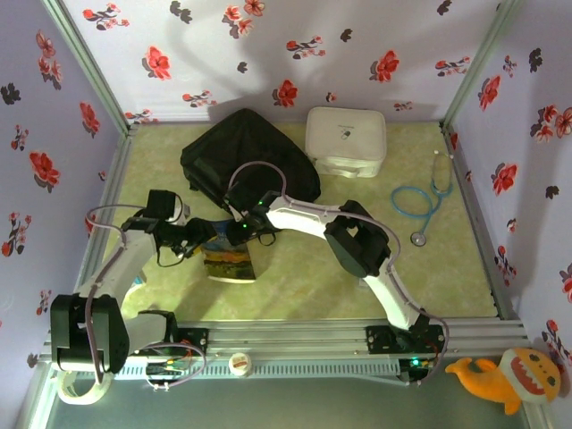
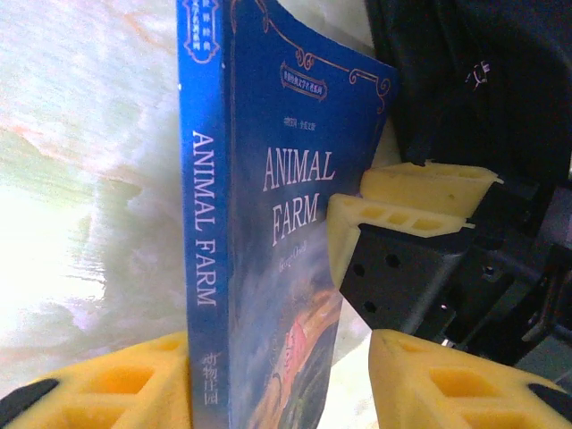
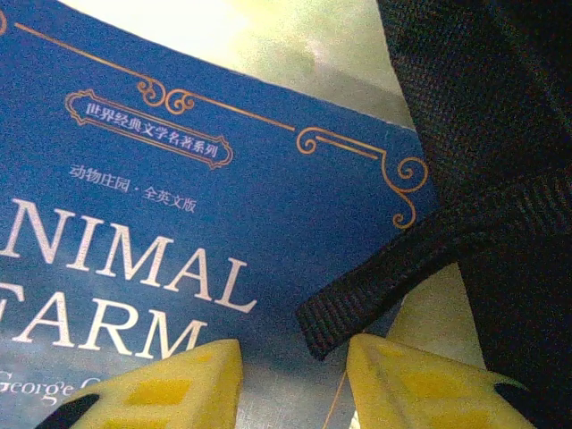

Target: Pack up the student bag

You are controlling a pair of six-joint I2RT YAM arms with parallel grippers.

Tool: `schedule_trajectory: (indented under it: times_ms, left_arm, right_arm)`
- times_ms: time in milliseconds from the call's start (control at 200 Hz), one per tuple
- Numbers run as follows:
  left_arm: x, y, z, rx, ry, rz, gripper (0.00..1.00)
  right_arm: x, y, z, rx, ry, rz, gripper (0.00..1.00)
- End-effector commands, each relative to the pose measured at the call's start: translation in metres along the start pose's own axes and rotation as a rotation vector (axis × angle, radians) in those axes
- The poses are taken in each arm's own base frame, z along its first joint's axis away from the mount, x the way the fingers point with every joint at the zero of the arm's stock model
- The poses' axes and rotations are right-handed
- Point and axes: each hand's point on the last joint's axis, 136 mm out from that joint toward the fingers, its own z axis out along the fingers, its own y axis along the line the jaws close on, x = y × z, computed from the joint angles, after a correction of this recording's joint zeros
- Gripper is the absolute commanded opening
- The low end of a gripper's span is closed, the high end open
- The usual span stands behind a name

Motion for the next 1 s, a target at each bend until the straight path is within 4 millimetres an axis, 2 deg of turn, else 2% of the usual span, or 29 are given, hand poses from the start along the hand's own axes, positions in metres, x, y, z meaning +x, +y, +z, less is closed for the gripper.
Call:
schedule_trajectory:
  times_ms: [0,230,385,435,485,610,785,890,990]
  left_arm:
    - [-0.001,-0.022,0.003,0.104,0.017,0.011,0.44]
    - [-0.001,-0.015,0.015,0.08,0.035,0.005,0.29]
    - [-0.008,-0.005,0.008,0.005,-0.011,0.02,0.18]
    - [-0.01,-0.002,0.004,-0.024,-0.032,0.031,0.12]
    - [-0.015,-0.002,-0.004,-0.047,-0.061,0.044,0.02]
    - [-0.028,-0.007,-0.028,-0.072,-0.167,0.069,0.0]
    - [-0.044,-0.026,-0.07,-0.065,-0.305,0.104,0.0]
    - [-0.053,-0.042,-0.095,-0.043,-0.374,0.128,0.0]
    - [-0.064,-0.064,-0.115,0.019,-0.443,0.145,0.0]
  right_arm:
    - [0.04,-0.017,0.033,0.026,0.118,0.027,0.37]
    - [0.042,-0.019,0.033,0.029,0.12,0.03,0.37]
    - [0.036,-0.015,0.025,0.018,0.098,0.026,0.38]
    - [0.029,-0.012,0.019,0.014,0.075,0.024,0.38]
    - [0.02,-0.008,0.009,0.005,0.051,0.023,0.38]
    - [-0.014,0.007,-0.028,-0.04,-0.06,0.02,0.41]
    - [-0.062,0.018,-0.103,-0.119,-0.263,0.061,0.5]
    - [-0.076,0.012,-0.142,-0.14,-0.366,0.092,0.56]
    - [-0.081,-0.012,-0.17,-0.124,-0.433,0.157,0.61]
